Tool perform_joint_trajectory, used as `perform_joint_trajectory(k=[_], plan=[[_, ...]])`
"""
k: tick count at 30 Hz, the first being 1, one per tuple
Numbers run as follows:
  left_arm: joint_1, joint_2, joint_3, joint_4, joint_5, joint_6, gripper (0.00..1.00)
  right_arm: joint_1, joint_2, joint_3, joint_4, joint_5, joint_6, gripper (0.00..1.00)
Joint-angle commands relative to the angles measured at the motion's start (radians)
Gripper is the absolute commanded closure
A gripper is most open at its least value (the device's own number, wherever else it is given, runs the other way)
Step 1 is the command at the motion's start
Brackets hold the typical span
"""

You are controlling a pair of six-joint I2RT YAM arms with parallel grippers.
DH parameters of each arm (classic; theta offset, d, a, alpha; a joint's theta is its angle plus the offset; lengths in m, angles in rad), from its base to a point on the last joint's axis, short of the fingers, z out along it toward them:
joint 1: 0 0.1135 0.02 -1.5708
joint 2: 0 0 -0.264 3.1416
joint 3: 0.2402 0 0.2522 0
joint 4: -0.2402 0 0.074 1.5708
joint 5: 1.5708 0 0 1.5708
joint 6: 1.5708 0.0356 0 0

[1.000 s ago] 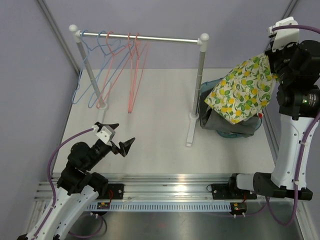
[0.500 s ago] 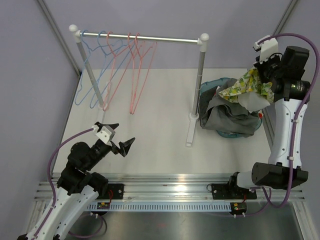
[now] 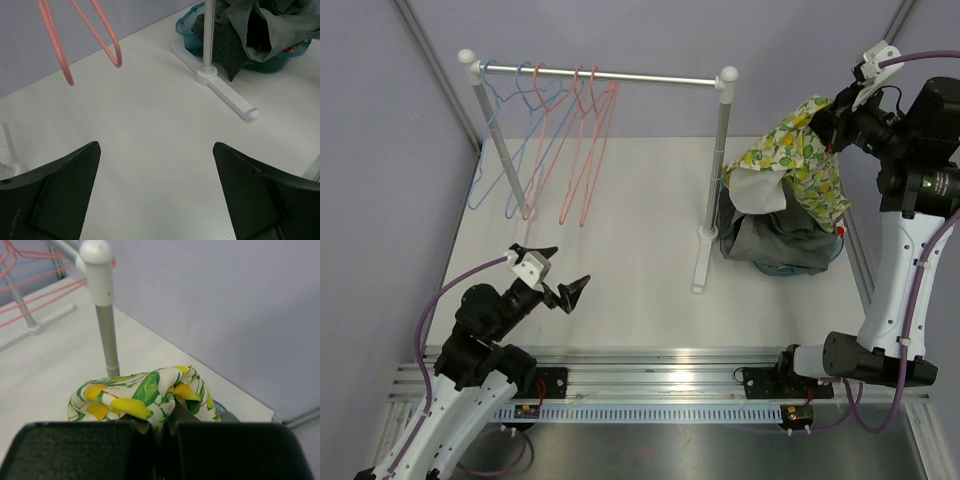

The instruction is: Remove the skirt from the hanger

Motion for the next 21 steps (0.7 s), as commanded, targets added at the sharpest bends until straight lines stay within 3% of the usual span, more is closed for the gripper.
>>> perform_joint_trajectory(k=[1, 7, 11, 17, 21], plan=[[0.003, -0.012, -0.006, 0.036, 0.004, 0.009, 0.01, 0.001, -0.003, 0.057, 0.119, -0.128, 0.182, 1.0], [0.003, -0.024, -0.006, 0.036, 0.004, 0.007, 0.01, 0.001, -0.026, -0.086, 0.069, 0.067, 0.081, 1.0], [0.003, -0.021, -0.008, 0.036, 0.009, 0.009, 0.01, -0.008, -0.062, -0.286, 0.055, 0.28, -0.005, 1.0], [0.003, -0.022, -0.008, 0.039, 0.015, 0.007, 0.01, -0.094, -0.107, -0.545, 0.127, 0.465, -0.109, 1.0], [0.003, -0.018, -0.008, 0.042, 0.026, 0.009, 0.01, -0.112, -0.017, -0.618, 0.116, 0.489, -0.192, 1.0]])
